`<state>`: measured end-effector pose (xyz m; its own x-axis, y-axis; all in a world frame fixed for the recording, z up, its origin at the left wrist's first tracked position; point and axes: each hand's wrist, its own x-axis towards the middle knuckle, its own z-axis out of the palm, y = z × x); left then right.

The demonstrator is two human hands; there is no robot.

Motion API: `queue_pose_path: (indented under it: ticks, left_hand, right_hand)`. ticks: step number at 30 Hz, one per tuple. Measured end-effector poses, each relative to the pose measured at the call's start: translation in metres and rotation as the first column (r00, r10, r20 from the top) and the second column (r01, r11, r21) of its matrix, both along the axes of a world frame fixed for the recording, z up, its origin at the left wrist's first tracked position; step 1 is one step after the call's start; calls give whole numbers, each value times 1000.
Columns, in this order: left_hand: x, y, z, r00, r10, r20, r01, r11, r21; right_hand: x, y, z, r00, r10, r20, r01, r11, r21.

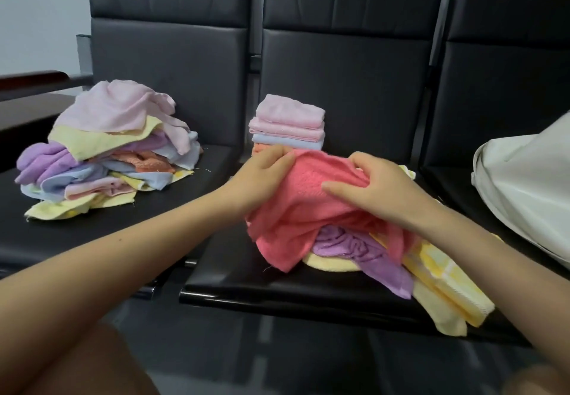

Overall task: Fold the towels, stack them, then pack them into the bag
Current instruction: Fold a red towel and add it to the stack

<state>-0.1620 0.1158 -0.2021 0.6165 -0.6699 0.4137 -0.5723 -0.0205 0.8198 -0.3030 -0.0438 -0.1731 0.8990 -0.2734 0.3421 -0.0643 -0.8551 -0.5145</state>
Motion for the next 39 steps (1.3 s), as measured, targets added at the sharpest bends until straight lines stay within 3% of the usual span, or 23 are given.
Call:
queue_pose_path:
  ticks: [3, 6, 9, 12, 14, 16, 19, 21, 24, 26, 28, 30, 32, 36, 39]
  left_hand:
    - [5, -12, 6, 985, 8, 173, -24, 996, 91]
    - [15, -15, 9, 951, -21, 308, -44, 978, 204]
    - [34, -18, 1, 938, -50, 343, -60, 951, 303]
    - [56, -23, -10, 954, -19, 299, -100, 921, 376]
    - [66, -27, -15, 972, 28, 231, -119, 914, 387]
    - [70, -29, -19, 992, 93, 89, -118, 932, 343]
    - [76, -39, -29, 967, 209, -145, -164, 948, 273]
    - [76, -45, -31, 928, 263, -264, -199, 949, 244]
    - [74, -54, -33, 895, 282, -345, -224, 954, 197]
    - [67, -58, -35, 913, 257, -318, -201, 959, 199]
    - [56, -63, -42, 956, 198, -215, -143, 958, 250]
    - [41, -68, -48, 988, 143, -52, -117, 930, 349]
    - [26, -71, -54, 987, 150, 54, -159, 921, 357]
    - [9, -68, -53, 989, 137, 63, -150, 944, 293]
    - [3, -58, -42, 987, 145, -70, -121, 955, 270]
  right_hand:
    - [3, -18, 7, 998, -5, 58, 9, 998, -68]
    - [4, -47, 4, 1000, -5, -28, 1, 990, -138]
    - [7, -74, -7, 980, -103, -168, 61, 970, -237]
    - [9, -100, -18, 953, -219, -210, 166, 956, -242]
    - [8, -116, -20, 946, -247, -209, 224, 966, -128]
    - [7, -127, -22, 951, -251, -181, 277, 951, 135]
    - [7, -140, -27, 958, -248, -147, 288, 791, 540]
    - [7, -141, -28, 966, -228, -122, 249, 693, 676]
    - [10, -143, -32, 966, -250, -60, 209, 628, 750]
    - [14, -139, -39, 963, -265, -47, 212, 641, 738]
    - [20, -133, -51, 960, -267, -84, 256, 718, 647]
    - [22, -121, -57, 962, -248, -110, 272, 870, 412]
    - [21, -109, -62, 970, -237, -50, 242, 941, 237]
    - [8, -95, -60, 987, -152, -53, 161, 955, 250]
    - [-6, -94, -50, 976, -144, -162, 194, 915, 354]
